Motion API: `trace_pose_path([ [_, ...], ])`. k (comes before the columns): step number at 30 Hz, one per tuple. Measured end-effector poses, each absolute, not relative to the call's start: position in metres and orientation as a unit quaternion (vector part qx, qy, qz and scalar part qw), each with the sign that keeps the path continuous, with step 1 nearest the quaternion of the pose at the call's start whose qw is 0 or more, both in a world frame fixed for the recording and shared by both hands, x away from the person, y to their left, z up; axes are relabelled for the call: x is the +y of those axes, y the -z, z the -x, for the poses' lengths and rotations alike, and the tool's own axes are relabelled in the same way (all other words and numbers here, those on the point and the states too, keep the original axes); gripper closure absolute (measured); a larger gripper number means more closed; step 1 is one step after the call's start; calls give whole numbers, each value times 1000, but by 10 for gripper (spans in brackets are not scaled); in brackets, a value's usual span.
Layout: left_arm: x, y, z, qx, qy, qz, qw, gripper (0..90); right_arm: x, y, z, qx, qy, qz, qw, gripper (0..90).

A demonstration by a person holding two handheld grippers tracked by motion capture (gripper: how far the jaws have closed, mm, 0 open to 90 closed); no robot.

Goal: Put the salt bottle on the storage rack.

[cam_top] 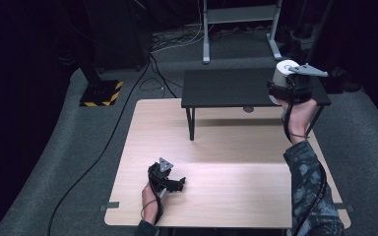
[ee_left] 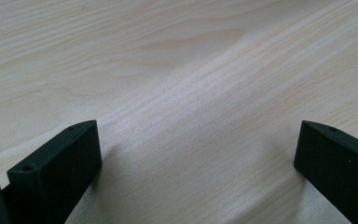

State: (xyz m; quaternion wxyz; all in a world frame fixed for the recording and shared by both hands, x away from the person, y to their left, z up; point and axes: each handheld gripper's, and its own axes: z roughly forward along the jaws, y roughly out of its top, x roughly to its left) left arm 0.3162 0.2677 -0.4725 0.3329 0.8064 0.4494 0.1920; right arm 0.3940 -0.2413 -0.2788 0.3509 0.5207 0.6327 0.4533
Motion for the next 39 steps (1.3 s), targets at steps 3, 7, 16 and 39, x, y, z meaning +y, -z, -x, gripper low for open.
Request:
trace_pose_path([
  [3,268,473,-316,449,-191,-807,334,1,-238,280,-405,634,-451,-527,342,287],
  [7,268,473,-316,447,-191,-808,334,2,-237,284,-420,633,-452,-537,328,287],
  [16,268,473,-316,446,-190,-808,334,2,-235,295,-440,632,-439,-557,312,287],
  [39,268,473,-316,446,-190,-808,334,2,-232,299,-441,636,-432,-551,324,288],
])
